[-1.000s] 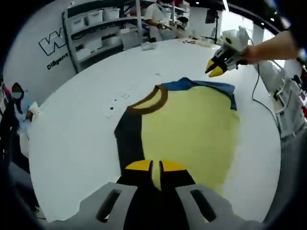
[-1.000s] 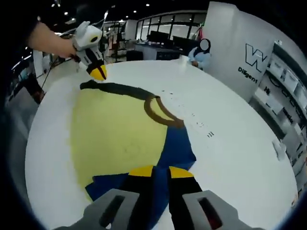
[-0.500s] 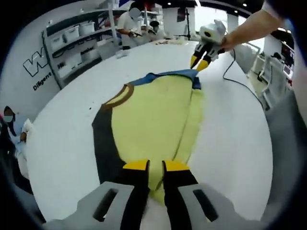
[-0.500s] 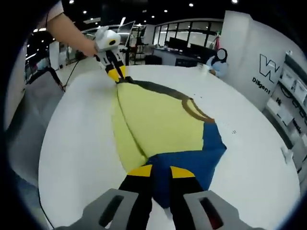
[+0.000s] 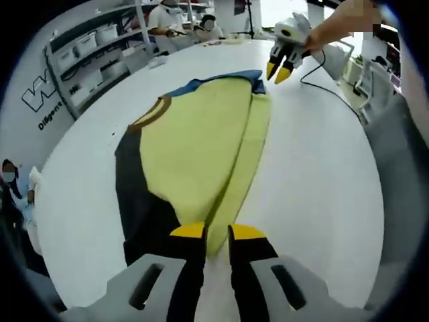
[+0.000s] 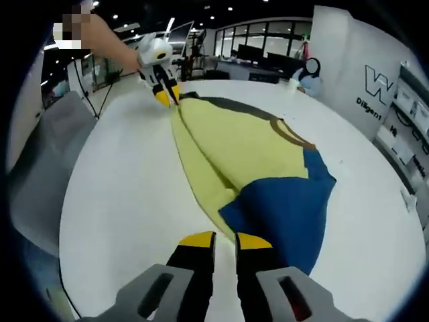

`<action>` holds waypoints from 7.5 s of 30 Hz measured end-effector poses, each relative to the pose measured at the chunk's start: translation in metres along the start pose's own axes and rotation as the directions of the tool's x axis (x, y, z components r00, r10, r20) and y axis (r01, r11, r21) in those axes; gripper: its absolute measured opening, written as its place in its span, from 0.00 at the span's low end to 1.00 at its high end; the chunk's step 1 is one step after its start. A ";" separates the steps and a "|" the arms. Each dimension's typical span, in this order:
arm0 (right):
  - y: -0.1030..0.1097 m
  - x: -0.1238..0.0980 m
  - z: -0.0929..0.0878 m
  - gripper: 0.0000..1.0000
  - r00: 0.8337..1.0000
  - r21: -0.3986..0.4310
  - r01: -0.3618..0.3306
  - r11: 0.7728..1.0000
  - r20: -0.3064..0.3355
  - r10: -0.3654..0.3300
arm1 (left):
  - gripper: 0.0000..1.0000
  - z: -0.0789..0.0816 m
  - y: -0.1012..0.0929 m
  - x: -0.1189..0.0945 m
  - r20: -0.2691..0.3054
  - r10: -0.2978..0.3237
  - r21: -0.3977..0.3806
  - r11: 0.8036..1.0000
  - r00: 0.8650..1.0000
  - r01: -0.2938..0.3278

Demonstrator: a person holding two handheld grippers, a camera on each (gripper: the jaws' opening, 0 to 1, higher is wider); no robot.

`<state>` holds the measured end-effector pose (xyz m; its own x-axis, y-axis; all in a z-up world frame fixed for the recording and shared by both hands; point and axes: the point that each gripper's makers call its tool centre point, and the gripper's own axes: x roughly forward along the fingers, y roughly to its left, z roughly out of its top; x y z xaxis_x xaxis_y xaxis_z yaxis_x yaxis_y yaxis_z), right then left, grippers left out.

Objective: Fold the garment on the visible template until the final outline fits inside the template.

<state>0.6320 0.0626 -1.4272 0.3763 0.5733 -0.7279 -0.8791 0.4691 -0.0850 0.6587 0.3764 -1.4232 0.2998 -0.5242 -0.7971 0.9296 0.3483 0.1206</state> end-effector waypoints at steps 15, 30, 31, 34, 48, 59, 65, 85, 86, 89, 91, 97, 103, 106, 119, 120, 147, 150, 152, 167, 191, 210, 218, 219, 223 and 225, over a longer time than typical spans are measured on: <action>-0.010 0.012 -0.011 0.03 0.999 -0.011 -0.002 1.000 -0.040 0.002 | 0.13 -0.012 0.001 0.014 -0.044 -0.016 0.011 1.000 0.999 0.017; -0.017 0.016 -0.011 0.02 0.997 -0.090 -0.020 0.996 -0.079 0.013 | 0.11 -0.011 0.003 0.017 -0.034 -0.016 0.014 1.000 0.999 0.017; -0.017 0.017 -0.011 0.02 0.997 -0.101 -0.018 0.995 -0.082 0.010 | 0.10 -0.011 0.003 0.017 -0.033 -0.018 0.007 1.000 0.999 0.018; -0.018 0.018 -0.011 0.01 0.996 -0.104 -0.017 0.994 -0.083 0.009 | 0.10 -0.010 0.004 0.017 -0.033 -0.019 0.008 1.000 0.999 0.019; -0.024 0.015 -0.009 0.00 0.993 -0.155 -0.003 0.988 -0.118 -0.016 | 0.04 -0.010 0.003 0.013 -0.037 -0.016 0.030 0.999 0.999 0.017; -0.027 -0.020 0.015 0.00 0.998 -0.141 -0.020 0.990 -0.059 0.011 | 0.03 0.020 0.007 -0.016 0.038 -0.018 -0.003 1.000 0.999 0.018; -0.024 -0.040 0.025 0.00 0.999 -0.151 -0.030 0.988 -0.035 0.025 | 0.03 0.036 0.006 -0.033 0.084 -0.016 -0.033 0.999 0.996 0.019; 0.014 -0.092 0.050 0.00 0.995 -0.130 -0.045 0.990 0.080 0.056 | 0.03 0.042 -0.022 -0.077 0.126 -0.074 -0.069 0.994 0.989 0.083; 0.019 -0.093 0.047 0.00 0.995 -0.134 -0.054 0.990 0.074 0.064 | 0.03 0.040 -0.026 -0.077 0.123 -0.080 -0.070 0.994 0.989 0.089; 0.031 -0.094 0.040 0.00 0.994 -0.127 -0.072 0.989 0.067 0.081 | 0.03 0.030 -0.041 -0.075 0.110 -0.101 -0.068 0.992 0.989 0.109; 0.038 -0.094 0.036 0.00 0.994 -0.126 -0.081 0.989 0.060 0.089 | 0.03 0.026 -0.050 -0.074 0.103 -0.112 -0.067 0.991 0.988 0.120; 0.071 -0.088 0.012 0.00 0.989 -0.135 -0.142 0.981 0.013 0.145 | 0.03 0.011 -0.076 -0.068 0.084 -0.145 -0.071 0.986 0.986 0.151; 0.094 -0.081 -0.006 0.00 0.985 -0.127 -0.175 0.976 -0.017 0.174 | 0.03 -0.006 -0.101 -0.062 0.061 -0.167 -0.077 0.982 0.984 0.172; 0.107 -0.078 -0.015 0.00 0.980 -0.138 -0.196 0.971 -0.038 0.193 | 0.03 -0.017 -0.113 -0.059 0.040 -0.179 -0.066 0.981 0.983 0.181; 0.157 -0.070 -0.052 0.00 0.951 -0.219 -0.299 0.929 -0.155 0.269 | 0.03 -0.044 -0.160 -0.047 -0.057 -0.269 -0.012 0.963 0.961 0.269; 0.160 -0.069 -0.055 0.00 0.947 -0.235 -0.307 0.922 -0.169 0.272 | 0.03 -0.045 -0.162 -0.046 -0.062 -0.270 -0.012 0.963 0.961 0.270; 0.173 -0.066 -0.078 0.00 0.925 -0.182 -0.334 0.925 -0.252 0.285 | 0.03 -0.059 -0.176 -0.045 -0.075 -0.273 -0.058 0.961 0.959 0.269; 0.174 -0.067 -0.077 0.00 0.920 -0.170 -0.343 0.924 -0.257 0.295 | 0.04 -0.060 -0.181 -0.046 -0.071 -0.294 -0.080 0.954 0.953 0.288; 0.176 -0.067 -0.078 0.00 0.917 -0.175 -0.352 0.920 -0.263 0.301 | 0.04 -0.062 -0.183 -0.048 -0.071 -0.304 -0.102 0.950 0.950 0.297; 0.183 -0.075 -0.078 0.00 0.901 -0.157 -0.373 0.915 -0.296 0.316 | 0.01 -0.076 -0.193 -0.057 -0.104 -0.315 -0.129 0.945 0.943 0.302; 0.122 -0.034 -0.008 0.07 0.990 0.006 -0.132 0.991 -0.058 0.133 | 0.17 -0.076 -0.010 -0.068 0.051 0.154 -0.555 0.826 0.987 -0.100; 0.131 -0.010 -0.004 0.10 0.987 0.037 -0.151 0.988 -0.045 0.152 | 0.15 -0.074 0.014 -0.033 0.037 0.150 -0.610 0.787 0.988 -0.097; 0.131 -0.009 -0.008 0.09 0.987 0.036 -0.150 0.988 -0.055 0.152 | 0.03 -0.071 0.021 -0.047 0.037 0.175 -0.561 0.818 0.984 -0.125; 0.132 -0.008 -0.009 0.08 0.986 0.034 -0.151 0.988 -0.061 0.153 | 0.03 -0.070 0.023 -0.049 0.038 0.180 -0.554 0.822 0.983 -0.129; 0.134 -0.007 -0.013 0.07 0.985 0.029 -0.155 0.987 -0.073 0.157 | 0.03 -0.063 0.033 -0.062 0.023 0.220 -0.498 0.848 0.975 -0.180; 0.135 -0.007 -0.015 0.07 0.984 0.029 -0.157 0.987 -0.081 0.159 | 0.03 -0.062 0.042 -0.069 -0.002 0.248 -0.441 0.869 0.969 -0.224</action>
<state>0.5063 0.1119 -1.4441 0.2069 0.5838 -0.7851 -0.9182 0.3929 0.0502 0.6642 0.4752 -1.4000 0.5210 -0.4199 -0.7431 0.6466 0.7625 0.0225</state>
